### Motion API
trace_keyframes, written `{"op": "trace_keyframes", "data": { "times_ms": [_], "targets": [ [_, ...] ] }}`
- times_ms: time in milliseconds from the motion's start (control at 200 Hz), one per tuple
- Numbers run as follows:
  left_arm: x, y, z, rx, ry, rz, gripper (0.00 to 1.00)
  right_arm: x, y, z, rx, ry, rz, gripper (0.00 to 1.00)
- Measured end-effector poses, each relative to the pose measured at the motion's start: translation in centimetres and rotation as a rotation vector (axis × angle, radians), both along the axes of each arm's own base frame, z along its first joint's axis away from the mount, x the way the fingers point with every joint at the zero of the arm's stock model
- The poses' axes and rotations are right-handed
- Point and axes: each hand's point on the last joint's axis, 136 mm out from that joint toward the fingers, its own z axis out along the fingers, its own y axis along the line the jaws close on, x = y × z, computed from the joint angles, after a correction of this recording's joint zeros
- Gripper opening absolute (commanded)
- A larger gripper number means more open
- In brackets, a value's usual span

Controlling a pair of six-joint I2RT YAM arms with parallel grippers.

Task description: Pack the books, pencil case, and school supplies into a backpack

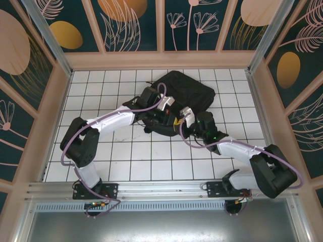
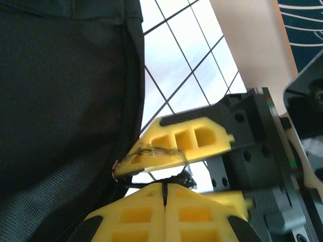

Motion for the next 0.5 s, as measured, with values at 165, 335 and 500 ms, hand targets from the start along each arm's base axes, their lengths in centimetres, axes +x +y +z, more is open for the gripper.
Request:
{"op": "trace_keyframes", "data": {
  "times_ms": [165,335,500],
  "targets": [
    [-0.2,-0.2,0.3,-0.018,-0.021,-0.001,0.0,-1.5,-0.4,3.5,0.101,-0.06,0.003,0.58],
    [-0.6,0.2,0.0,-0.017,-0.027,0.011,0.0,-2.3,-2.8,9.0,0.265,-0.145,-0.092,0.65],
    [-1.1,0.8,-0.3,-0.01,-0.02,0.02,0.0,-0.2,-7.5,12.7,0.35,-0.125,-0.364,0.61]
  ]
}}
